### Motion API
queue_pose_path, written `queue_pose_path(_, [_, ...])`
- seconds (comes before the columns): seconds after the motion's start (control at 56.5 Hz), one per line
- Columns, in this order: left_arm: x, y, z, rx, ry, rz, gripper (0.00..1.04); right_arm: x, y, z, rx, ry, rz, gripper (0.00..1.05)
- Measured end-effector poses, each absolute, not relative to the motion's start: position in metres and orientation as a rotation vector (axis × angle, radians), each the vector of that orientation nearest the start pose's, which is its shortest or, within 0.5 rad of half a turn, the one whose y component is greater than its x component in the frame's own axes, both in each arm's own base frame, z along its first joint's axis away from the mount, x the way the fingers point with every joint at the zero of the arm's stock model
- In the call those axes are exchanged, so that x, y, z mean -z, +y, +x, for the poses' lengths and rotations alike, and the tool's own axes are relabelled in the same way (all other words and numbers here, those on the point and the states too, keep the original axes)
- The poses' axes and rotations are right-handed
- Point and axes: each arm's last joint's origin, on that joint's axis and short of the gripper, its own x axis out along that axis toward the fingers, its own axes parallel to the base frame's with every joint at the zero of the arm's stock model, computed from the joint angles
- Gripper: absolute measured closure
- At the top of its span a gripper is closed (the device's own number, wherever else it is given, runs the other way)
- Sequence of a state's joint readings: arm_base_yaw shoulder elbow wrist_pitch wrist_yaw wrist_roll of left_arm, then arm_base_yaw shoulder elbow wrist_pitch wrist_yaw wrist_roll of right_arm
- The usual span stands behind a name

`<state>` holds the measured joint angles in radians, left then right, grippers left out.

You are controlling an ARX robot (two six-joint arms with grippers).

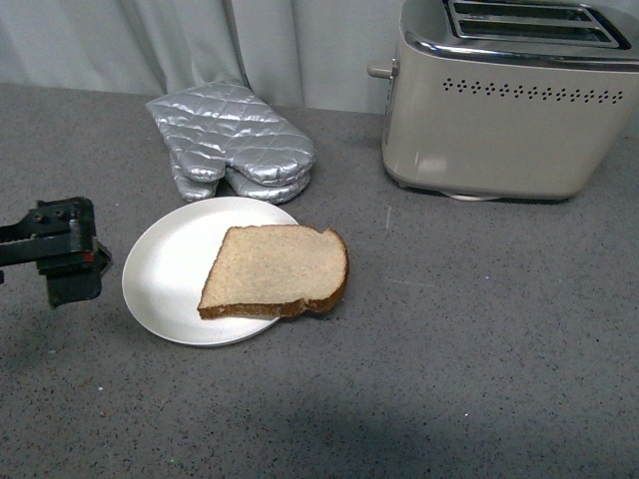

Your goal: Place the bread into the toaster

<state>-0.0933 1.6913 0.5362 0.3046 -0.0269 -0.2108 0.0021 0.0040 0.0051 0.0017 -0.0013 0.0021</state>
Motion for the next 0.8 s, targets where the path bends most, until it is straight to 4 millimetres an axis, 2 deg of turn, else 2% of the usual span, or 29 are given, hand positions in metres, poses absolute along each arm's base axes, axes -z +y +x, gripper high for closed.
queue_pose_path(0.212, [-0.072,-0.026,0.297,-0.012,0.946,-0.114,0.07,-0.165,0.0,0.098,-0.004,-0.003,0.002,0.1])
queue_pose_path(0.602, [-0.046,-0.033,0.332,-0.015,1.01,-0.098,0.07,-0.165,0.0,0.098,-0.003,-0.003,0.002,0.1])
queue_pose_path(0.708, [-0.042,-0.036,0.338,-0.02,1.017,-0.107,0.22,-0.165,0.0,0.098,-0.004,-0.003,0.002,0.1])
queue_pose_path(0.796, [-0.042,-0.038,0.344,-0.021,1.016,-0.114,0.41,-0.165,0.0,0.098,-0.003,-0.003,0.002,0.1])
